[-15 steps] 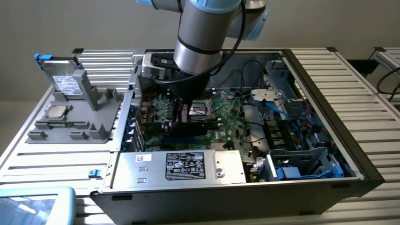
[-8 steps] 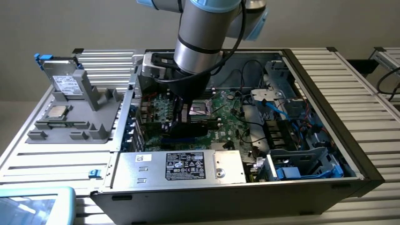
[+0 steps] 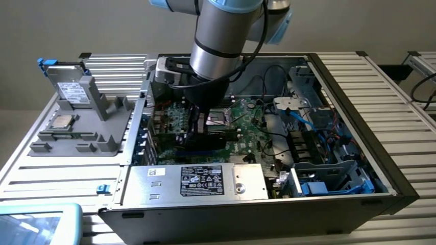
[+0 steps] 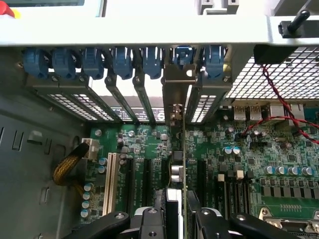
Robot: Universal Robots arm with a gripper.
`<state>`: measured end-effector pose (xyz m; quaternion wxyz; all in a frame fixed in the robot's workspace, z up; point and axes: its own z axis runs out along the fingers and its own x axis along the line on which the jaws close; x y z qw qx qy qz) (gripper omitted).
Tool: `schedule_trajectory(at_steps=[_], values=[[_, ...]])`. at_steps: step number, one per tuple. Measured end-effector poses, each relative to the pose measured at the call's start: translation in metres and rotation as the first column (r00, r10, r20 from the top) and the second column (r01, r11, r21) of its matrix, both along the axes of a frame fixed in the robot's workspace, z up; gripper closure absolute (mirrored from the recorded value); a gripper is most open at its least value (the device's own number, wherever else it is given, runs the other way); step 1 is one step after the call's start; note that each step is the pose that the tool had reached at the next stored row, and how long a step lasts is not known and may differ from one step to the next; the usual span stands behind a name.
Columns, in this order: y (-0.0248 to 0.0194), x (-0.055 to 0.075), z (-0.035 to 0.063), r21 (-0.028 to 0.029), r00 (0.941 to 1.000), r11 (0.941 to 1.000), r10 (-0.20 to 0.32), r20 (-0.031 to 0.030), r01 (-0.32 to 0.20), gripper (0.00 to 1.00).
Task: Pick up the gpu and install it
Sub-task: 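Insert the gpu into the slot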
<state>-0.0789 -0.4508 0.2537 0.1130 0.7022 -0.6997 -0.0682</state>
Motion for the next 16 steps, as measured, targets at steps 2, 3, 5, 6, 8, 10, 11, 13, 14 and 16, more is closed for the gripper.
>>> schedule_trajectory(at_steps=[2, 3, 5, 6, 8, 10, 11, 13, 14, 16], values=[[0.0006, 0.0003, 0.0, -0.0004, 1.0, 1.0, 0.0, -0.0009, 0.0, 0.72], [0.0009, 0.0007, -0.0001, -0.0006, 1.0, 1.0, -0.001, -0.0033, 0.001, 0.72], [0.0013, 0.0016, -0.0001, -0.0012, 0.9999, 1.0, -0.003, -0.0107, 0.003, 0.72], [0.0015, 0.0021, 0.0, -0.0017, 0.9999, 1.0, -0.004, -0.014, 0.004, 0.72], [0.0018, 0.0032, 0.0, -0.0019, 0.9998, 1.0, -0.006, -0.0194, 0.006, 0.72], [0.0023, 0.0045, 0.0, -0.0021, 0.9997, 1.0, -0.007, -0.0241, 0.007, 0.72], [0.0023, 0.0047, 0.0, -0.0021, 0.9997, 1.0, -0.007, -0.0242, 0.007, 0.72], [0.0023, 0.0047, 0.0, -0.0021, 0.9997, 1.0, -0.007, -0.0242, 0.007, 0.72], [0.0023, 0.0047, 0.0, -0.0021, 0.9997, 1.0, -0.007, -0.0243, 0.007, 0.72], [0.0023, 0.0074, 0.0005, -0.0025, 0.9995, 1.0, -0.007, -0.0293, 0.007, 0.72]])
